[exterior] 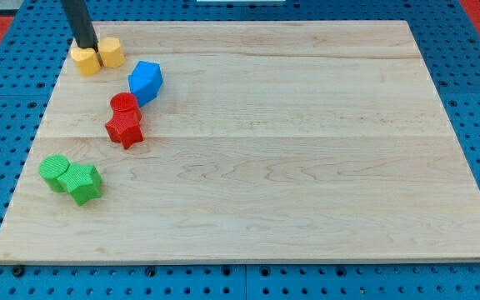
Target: Move the yellow heart below the yellow hexagon
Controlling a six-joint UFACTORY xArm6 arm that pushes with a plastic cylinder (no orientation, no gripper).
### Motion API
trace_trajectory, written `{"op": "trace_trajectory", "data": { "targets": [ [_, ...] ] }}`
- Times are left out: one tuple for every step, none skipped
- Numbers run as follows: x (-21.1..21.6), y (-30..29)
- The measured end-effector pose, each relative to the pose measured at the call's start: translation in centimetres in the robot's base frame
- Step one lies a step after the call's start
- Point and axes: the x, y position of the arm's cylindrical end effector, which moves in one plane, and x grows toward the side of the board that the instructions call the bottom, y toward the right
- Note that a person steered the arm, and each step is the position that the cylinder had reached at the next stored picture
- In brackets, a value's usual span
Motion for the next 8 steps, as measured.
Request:
{"op": "trace_trajectory", "data": {
  "targets": [
    [1.1,-0.8],
    [-0.8,-3.7],
    [0.6,-4.3],
    [1.5,-4.2],
    [2.1,-3.1],
    [2.9,-0.4],
    [3.1,0.0],
    [5.6,-4.6]
  ]
}}
